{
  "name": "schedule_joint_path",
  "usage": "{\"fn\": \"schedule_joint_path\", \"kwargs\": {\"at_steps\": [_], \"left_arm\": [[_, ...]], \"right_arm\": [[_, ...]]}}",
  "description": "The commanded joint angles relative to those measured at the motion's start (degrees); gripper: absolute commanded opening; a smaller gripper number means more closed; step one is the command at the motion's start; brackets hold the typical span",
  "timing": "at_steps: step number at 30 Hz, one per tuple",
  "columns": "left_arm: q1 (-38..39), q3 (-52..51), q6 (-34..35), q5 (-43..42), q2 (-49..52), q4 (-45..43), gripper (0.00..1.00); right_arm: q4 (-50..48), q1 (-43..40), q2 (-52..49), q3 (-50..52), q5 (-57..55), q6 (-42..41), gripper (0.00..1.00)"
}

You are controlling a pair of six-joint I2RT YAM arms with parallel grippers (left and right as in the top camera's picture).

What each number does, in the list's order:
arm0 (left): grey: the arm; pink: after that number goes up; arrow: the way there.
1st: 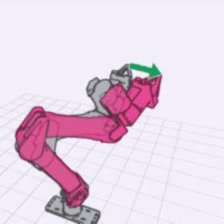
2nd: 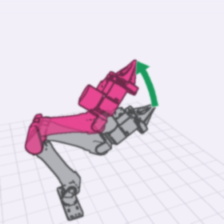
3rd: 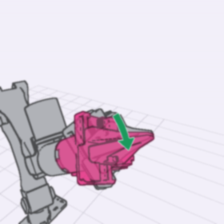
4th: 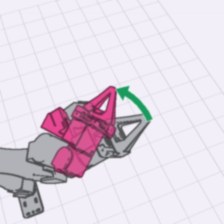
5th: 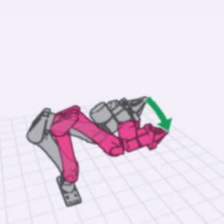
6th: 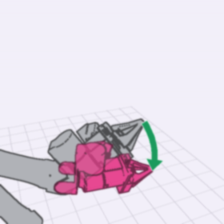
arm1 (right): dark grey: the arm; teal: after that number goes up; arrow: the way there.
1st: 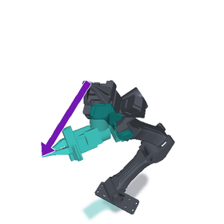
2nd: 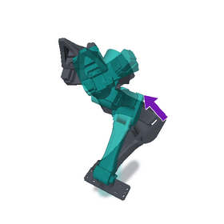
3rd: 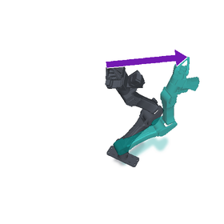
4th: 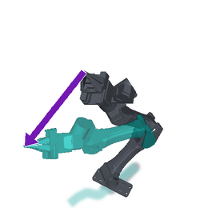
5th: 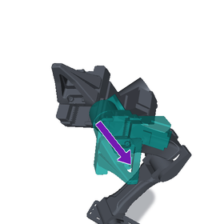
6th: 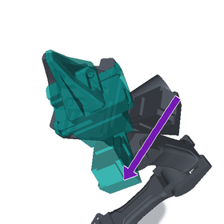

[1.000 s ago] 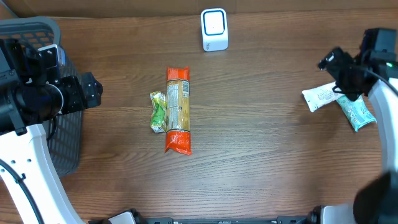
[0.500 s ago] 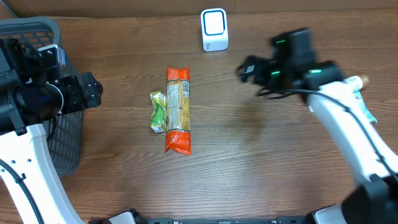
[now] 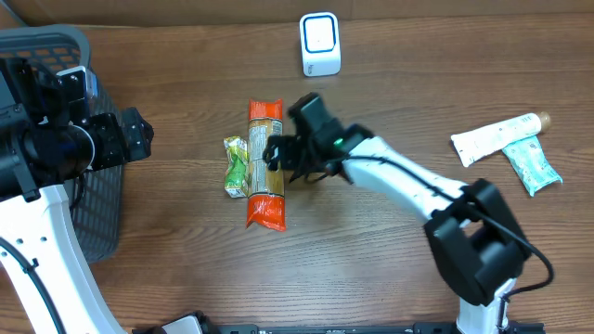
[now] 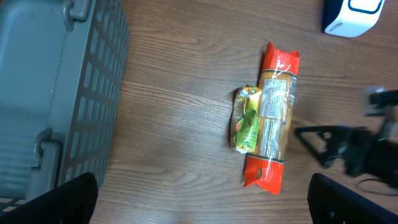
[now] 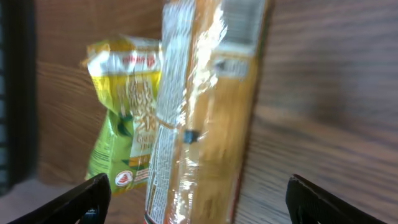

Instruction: Scan the item barcode

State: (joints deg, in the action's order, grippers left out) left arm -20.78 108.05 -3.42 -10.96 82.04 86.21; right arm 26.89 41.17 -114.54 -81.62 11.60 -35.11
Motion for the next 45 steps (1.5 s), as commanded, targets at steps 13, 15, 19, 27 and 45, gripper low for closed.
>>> {"fn": "schedule_joint_path", "kwargs": {"at_steps": [13, 15, 19, 27, 45], "left_arm": [[-0.2, 0.4, -1.1, -0.5, 0.3, 0.1, 1.0], [-0.2, 0.4, -1.1, -0.5, 0.3, 0.1, 1.0], [-0.2, 0.4, -1.1, -0.5, 0.3, 0.1, 1.0], [-0.2, 0.4, -1.1, -0.5, 0.3, 0.1, 1.0], [-0.2, 0.4, -1.1, -0.5, 0.3, 0.1, 1.0]], "right_arm": [[-2.6, 5.2, -6.0, 0.2, -9.3, -3.1, 0.93], [-2.6, 5.3, -6.5, 0.2, -9.5, -3.1, 0.93], [-2.4, 5.3, -8.0, 0.2, -9.4, -3.1, 0.93], [-2.0, 5.3, -9.9, 0.2, -9.3, -3.1, 0.95], [8.4, -0.2, -9.9, 0.2, -10.1, -1.8, 0.75]]}}
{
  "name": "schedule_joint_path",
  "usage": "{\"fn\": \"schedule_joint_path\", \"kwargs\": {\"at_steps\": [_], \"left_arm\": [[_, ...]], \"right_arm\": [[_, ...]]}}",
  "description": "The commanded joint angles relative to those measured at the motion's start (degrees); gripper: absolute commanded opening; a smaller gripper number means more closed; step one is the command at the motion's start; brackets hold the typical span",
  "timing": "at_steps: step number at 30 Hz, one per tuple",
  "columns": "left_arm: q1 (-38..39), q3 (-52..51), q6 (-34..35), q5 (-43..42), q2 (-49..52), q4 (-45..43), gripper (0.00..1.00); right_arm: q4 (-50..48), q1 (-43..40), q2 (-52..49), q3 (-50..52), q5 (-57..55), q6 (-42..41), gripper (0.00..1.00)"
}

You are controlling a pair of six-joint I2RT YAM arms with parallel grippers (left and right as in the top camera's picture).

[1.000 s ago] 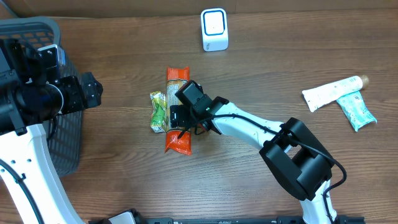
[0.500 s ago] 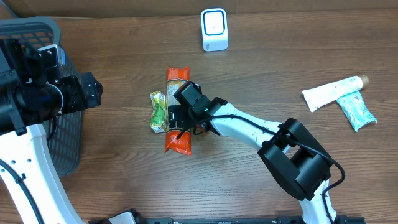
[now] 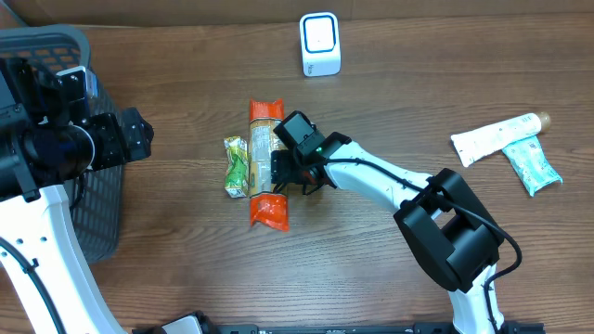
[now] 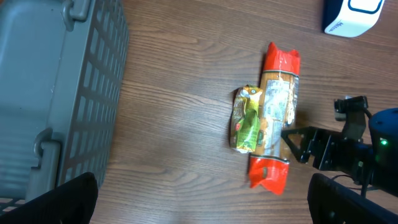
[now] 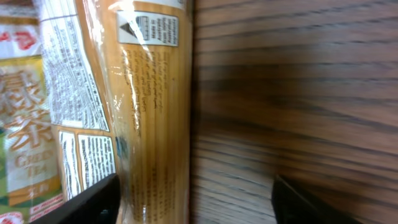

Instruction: Scan the item barcode

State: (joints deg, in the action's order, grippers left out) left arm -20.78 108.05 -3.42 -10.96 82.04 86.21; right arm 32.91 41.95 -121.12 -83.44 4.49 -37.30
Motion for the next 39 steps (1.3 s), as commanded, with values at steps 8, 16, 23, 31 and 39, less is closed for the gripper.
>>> {"fn": "schedule_joint_path", "kwargs": {"at_steps": [8, 16, 23, 31, 39], "left_arm": [[-0.2, 0.4, -1.1, -0.5, 0.3, 0.1, 1.0], [-0.2, 0.4, -1.1, -0.5, 0.3, 0.1, 1.0], [-0.2, 0.4, -1.1, -0.5, 0.3, 0.1, 0.99], [-0.2, 0.4, -1.1, -0.5, 0.3, 0.1, 1.0], [-0.2, 0.4, -1.1, -0.5, 0.3, 0.1, 1.0]], "right_arm": [[7.5, -1.2, -3.3, -2.3, -5.5, 8.1, 0.76], [19.6, -1.2, -3.3, -11.6, -16.5, 17.6, 0.86], [20.9, 0.0, -3.3, -15.0, 0.0, 24.5, 0.91], [21.5, 3.4, -3.3, -15.0, 4.5, 28.9, 0.95], [20.0, 3.5, -3.3, -12.2, -3.8, 25.0, 0.93]]}}
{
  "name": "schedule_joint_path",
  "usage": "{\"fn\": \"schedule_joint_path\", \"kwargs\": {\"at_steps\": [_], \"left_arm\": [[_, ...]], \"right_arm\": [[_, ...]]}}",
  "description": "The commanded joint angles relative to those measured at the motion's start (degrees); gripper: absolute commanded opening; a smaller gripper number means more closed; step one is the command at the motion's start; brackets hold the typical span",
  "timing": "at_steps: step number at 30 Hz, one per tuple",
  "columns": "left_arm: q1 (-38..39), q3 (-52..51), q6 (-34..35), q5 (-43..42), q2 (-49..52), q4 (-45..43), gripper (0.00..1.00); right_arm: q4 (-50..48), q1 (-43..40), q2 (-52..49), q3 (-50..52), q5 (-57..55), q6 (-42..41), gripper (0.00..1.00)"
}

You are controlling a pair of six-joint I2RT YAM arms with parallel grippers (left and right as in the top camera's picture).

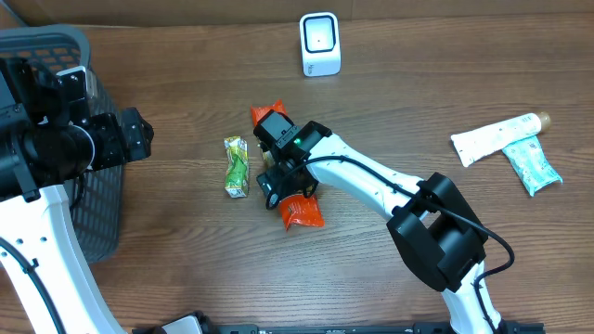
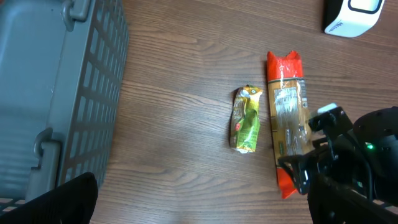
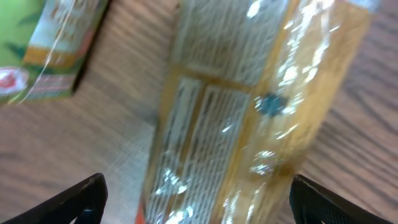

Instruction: Scan the item barcode

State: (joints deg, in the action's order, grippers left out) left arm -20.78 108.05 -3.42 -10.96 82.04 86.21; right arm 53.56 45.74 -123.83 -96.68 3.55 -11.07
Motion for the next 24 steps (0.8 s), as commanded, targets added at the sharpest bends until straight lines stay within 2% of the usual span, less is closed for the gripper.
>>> {"fn": "schedule_joint_path", "kwargs": {"at_steps": [1, 4, 8, 11, 18, 24], "left_arm": [[-0.2, 0.4, -1.1, -0.5, 0.3, 0.1, 1.0], [-0.2, 0.4, -1.1, -0.5, 0.3, 0.1, 1.0], [-0.2, 0.4, -1.1, -0.5, 0.3, 0.1, 1.0], [-0.2, 0.4, -1.1, -0.5, 0.3, 0.1, 1.0], [-0.2, 0.4, -1.1, -0.5, 0.3, 0.1, 1.0], [-0.2, 0.4, -1.1, -0.5, 0.3, 0.1, 1.0]], "right_arm": [[-1.0, -0.3, -0.6, 1.6, -3.1, -1.2, 0.93], [-2.3, -0.4, -0.6, 3.5, -5.1, -1.1, 0.93], [-4.0, -1.1, -0.6, 5.2, -3.1, -1.4, 0.99], [-4.9, -2.6, -0.6, 5.5, 1.8, -3.9, 1.0], [-4.1, -10.5, -0.6, 5.5, 18.7, -3.7, 1.0], [0.1, -18.1, -0.6, 5.8, 28.7, 0.7, 1.0]]}}
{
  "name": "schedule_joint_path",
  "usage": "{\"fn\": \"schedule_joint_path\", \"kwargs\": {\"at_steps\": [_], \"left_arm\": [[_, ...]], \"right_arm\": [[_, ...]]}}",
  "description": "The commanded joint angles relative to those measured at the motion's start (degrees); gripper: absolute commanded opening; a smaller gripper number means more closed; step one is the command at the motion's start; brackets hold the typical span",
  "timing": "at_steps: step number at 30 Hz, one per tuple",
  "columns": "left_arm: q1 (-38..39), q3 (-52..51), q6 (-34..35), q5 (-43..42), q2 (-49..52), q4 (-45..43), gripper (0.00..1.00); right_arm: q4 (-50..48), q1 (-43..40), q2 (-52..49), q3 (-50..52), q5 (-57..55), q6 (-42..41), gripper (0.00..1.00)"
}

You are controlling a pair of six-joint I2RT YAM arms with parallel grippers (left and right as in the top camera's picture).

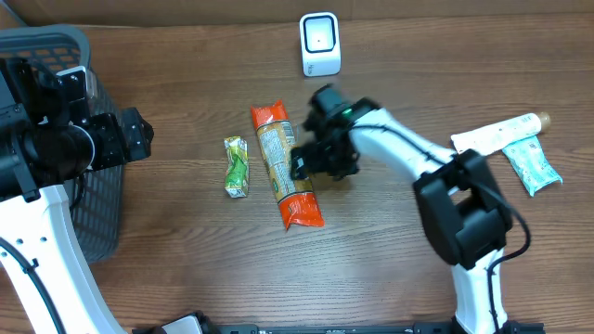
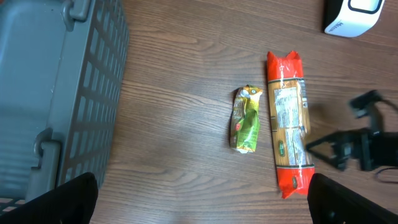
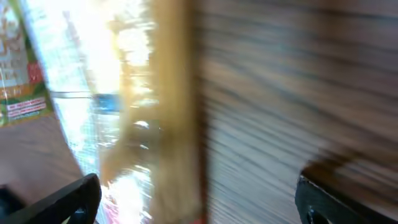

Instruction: Scan the item barcode

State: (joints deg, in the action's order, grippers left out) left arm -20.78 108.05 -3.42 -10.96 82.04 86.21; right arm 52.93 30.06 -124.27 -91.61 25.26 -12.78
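A long clear packet with orange-red ends (image 1: 284,165) lies flat mid-table, its lower end tilted to the right; the left wrist view shows it too (image 2: 288,130). The white barcode scanner (image 1: 320,44) stands at the back edge. My right gripper (image 1: 301,165) is open just right of the packet, fingers pointing at it with nothing between them. In its own blurred view the packet (image 3: 143,106) fills the left half. My left gripper (image 2: 202,208) hangs open high over the table's left side, far from the packet.
A small green tea packet (image 1: 237,167) lies a short gap left of the long packet. A grey basket (image 1: 93,213) stands at the left edge. A white tube (image 1: 497,136) and a teal packet (image 1: 534,165) lie at the far right.
My right gripper was over the lower half of the long packet; now it is off the packet, beside its right edge. The packet lies as before. The left arm has not moved.
The long packet first lay straight, touching the green packet, with my open right gripper at its right edge. Then the gripper stood at its lower part. Then the packet lay apart from the green one, lower end swung right. Now the gripper is to its right.
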Motion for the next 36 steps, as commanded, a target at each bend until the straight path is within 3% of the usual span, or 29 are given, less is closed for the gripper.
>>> {"fn": "schedule_joint_path", "kwargs": {"at_steps": [1, 7, 12, 18, 27, 32, 36], "left_arm": [[-0.2, 0.4, -1.1, -0.5, 0.3, 0.1, 1.0], [-0.2, 0.4, -1.1, -0.5, 0.3, 0.1, 1.0], [-0.2, 0.4, -1.1, -0.5, 0.3, 0.1, 1.0], [-0.2, 0.4, -1.1, -0.5, 0.3, 0.1, 1.0], [-0.2, 0.4, -1.1, -0.5, 0.3, 0.1, 1.0], [-0.2, 0.4, -1.1, -0.5, 0.3, 0.1, 1.0], [-0.2, 0.4, -1.1, -0.5, 0.3, 0.1, 1.0]], "right_arm": [[0.6, -2.9, -0.2, 1.3, 7.6, 2.6, 1.0], [-7.3, -1.0, -0.2, 7.3, 11.6, 0.9, 1.0], [-19.5, 3.6, -0.6, 13.6, 9.9, -10.1, 0.99], [-23.1, 6.9, -3.5, 14.5, 0.9, -25.3, 0.7], [-25.1, 6.5, -3.7, 14.5, 1.9, -26.5, 0.21], [-25.9, 6.5, -3.7, 14.5, 3.4, -26.2, 0.04], [-25.3, 6.1, -3.4, 13.7, 4.6, -23.8, 0.04]]}}
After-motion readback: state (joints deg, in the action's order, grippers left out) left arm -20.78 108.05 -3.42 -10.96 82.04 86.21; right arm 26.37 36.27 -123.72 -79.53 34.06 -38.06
